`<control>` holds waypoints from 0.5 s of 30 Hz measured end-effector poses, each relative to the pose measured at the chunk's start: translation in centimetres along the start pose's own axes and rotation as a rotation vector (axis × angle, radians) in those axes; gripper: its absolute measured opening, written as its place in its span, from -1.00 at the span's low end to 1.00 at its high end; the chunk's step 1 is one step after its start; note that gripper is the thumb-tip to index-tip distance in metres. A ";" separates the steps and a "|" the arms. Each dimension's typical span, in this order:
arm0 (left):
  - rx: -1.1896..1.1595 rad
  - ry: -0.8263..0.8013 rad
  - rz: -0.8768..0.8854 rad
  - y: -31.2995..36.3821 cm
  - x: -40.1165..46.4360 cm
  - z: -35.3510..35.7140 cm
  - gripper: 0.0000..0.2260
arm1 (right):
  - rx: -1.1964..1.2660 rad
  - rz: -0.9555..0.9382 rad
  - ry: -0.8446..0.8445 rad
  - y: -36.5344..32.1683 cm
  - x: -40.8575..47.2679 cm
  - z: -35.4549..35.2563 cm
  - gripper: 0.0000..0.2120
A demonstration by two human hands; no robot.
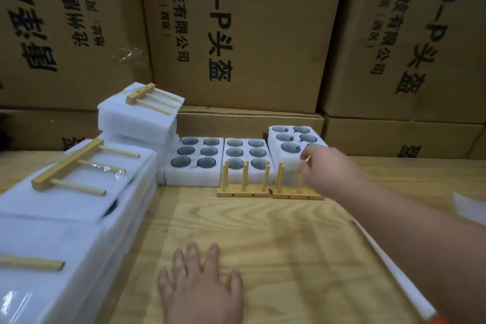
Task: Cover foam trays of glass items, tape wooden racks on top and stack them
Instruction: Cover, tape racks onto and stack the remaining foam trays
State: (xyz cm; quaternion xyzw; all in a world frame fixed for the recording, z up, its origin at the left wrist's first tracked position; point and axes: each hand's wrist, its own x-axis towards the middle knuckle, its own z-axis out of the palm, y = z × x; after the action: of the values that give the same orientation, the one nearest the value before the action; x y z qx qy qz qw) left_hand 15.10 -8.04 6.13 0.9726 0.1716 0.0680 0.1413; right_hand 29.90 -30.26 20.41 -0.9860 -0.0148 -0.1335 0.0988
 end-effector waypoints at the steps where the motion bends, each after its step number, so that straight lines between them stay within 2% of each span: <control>1: 0.000 0.012 0.004 0.1 0.0 0.0 -0.28 | -0.007 -0.004 -0.011 0.8 1.6 -0.3 -0.75; 6: 0.002 -0.021 -0.012 0.5 0.2 0.0 -0.24 | -0.258 -0.085 -0.155 2.8 7.0 0.2 -0.48; 7: 0.011 -0.039 0.003 0.7 0.0 -0.4 -0.26 | -0.254 -0.084 -0.186 2.7 7.5 0.4 -0.47; 9: -0.012 0.054 0.033 0.9 -0.4 -0.7 -0.35 | -0.253 -0.063 -0.269 2.2 8.0 0.8 -0.47; 11: -0.018 0.069 0.060 0.7 -0.5 -0.8 -0.39 | -0.267 -0.026 -0.345 1.4 8.1 1.1 -0.44; 15: -0.062 -0.014 0.046 0.8 -0.8 -0.3 -0.40 | -0.345 0.017 -0.376 -0.4 8.5 1.2 -0.49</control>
State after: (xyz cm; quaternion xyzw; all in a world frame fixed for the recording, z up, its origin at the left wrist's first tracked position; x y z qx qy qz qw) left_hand 14.55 -8.92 6.63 0.9719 0.1462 0.0697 0.1709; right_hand 38.38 -29.63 21.61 -0.9959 -0.0015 0.0523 -0.0744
